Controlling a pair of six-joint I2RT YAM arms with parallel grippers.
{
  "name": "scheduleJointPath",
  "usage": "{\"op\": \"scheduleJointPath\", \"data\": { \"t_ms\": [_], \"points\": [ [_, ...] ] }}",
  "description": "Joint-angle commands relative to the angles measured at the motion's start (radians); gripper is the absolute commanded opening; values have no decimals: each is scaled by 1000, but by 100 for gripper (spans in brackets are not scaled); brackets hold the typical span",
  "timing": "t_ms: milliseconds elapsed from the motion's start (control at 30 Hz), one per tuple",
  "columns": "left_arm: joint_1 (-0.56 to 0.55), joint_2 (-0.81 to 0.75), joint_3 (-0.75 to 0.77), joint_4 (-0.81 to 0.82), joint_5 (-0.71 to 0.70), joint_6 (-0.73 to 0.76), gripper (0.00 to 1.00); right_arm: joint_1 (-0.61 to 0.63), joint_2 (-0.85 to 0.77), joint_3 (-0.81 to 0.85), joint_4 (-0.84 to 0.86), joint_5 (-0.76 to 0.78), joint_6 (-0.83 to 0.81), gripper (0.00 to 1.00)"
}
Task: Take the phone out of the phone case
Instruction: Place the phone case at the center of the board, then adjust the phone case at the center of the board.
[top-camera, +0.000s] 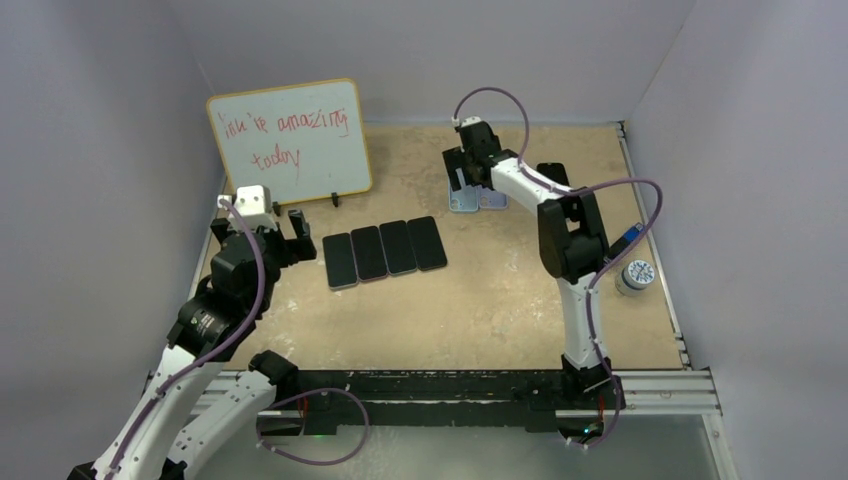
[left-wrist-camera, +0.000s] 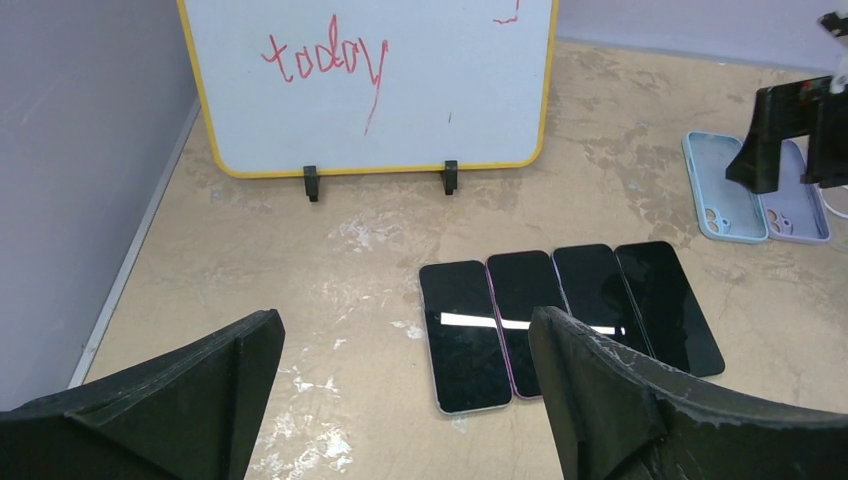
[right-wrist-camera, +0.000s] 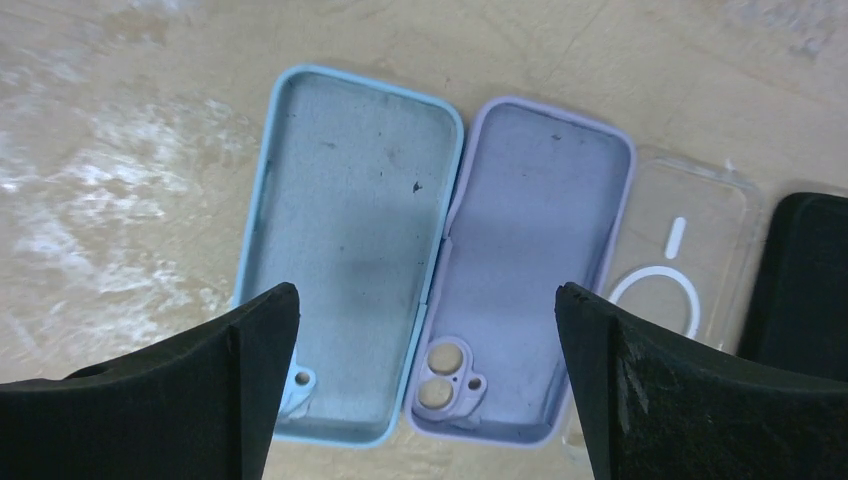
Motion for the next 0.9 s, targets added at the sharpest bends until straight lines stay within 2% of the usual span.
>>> {"op": "scheduleJointPath", "data": {
  "t_ms": [0, 300, 867],
  "points": [
    [8, 7, -7, 19, 3, -11, 99, 1, 39, 59, 25, 85, -38, 99],
    [11, 16, -7, 22, 11, -8, 99, -5, 38, -3, 36, 204, -110, 99],
    [19, 27, -10, 25, 20, -6, 99, -60, 14, -59, 38, 223, -124, 99]
  ]
}}
